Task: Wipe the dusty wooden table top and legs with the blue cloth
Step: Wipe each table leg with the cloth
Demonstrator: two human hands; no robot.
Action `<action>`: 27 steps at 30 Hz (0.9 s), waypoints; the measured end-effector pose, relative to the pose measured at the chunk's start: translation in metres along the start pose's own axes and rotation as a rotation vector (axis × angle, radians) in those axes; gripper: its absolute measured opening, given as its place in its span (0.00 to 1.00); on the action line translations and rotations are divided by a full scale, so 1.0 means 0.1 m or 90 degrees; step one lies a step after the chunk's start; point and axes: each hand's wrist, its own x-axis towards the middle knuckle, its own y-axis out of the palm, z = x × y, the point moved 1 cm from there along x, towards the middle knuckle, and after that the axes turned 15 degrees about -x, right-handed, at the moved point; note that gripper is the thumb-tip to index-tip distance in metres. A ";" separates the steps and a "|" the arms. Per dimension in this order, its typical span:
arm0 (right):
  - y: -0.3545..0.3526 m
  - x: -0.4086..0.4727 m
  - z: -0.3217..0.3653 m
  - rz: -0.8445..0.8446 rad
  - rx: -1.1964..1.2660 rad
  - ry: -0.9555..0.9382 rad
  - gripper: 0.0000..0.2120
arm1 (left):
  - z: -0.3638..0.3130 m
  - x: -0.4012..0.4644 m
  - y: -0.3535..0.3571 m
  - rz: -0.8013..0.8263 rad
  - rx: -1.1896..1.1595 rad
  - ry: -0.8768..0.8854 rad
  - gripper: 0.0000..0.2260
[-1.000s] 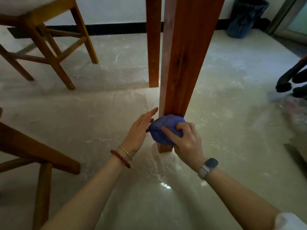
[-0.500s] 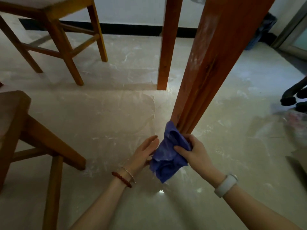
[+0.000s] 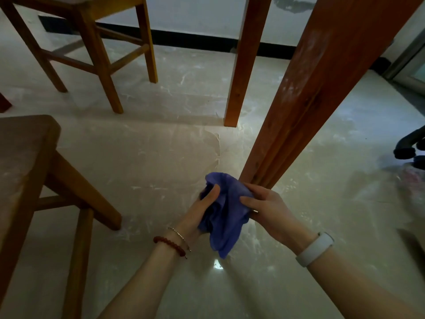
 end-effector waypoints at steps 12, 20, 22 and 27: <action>-0.08 -0.12 0.33 0.002 -0.473 -0.139 0.13 | 0.08 -0.15 -0.01 0.059 0.518 0.149 0.43; -0.14 -0.12 0.36 -0.173 -0.547 -0.317 0.11 | 0.01 -0.11 0.16 -0.022 0.472 0.234 0.31; -0.20 -0.14 0.34 -0.285 -0.557 -0.348 0.10 | -0.11 -0.09 0.23 -0.095 0.469 0.280 0.33; -0.43 -0.26 0.42 -0.494 -0.600 -0.511 0.15 | -0.61 -0.07 0.60 -0.144 0.425 0.461 0.09</action>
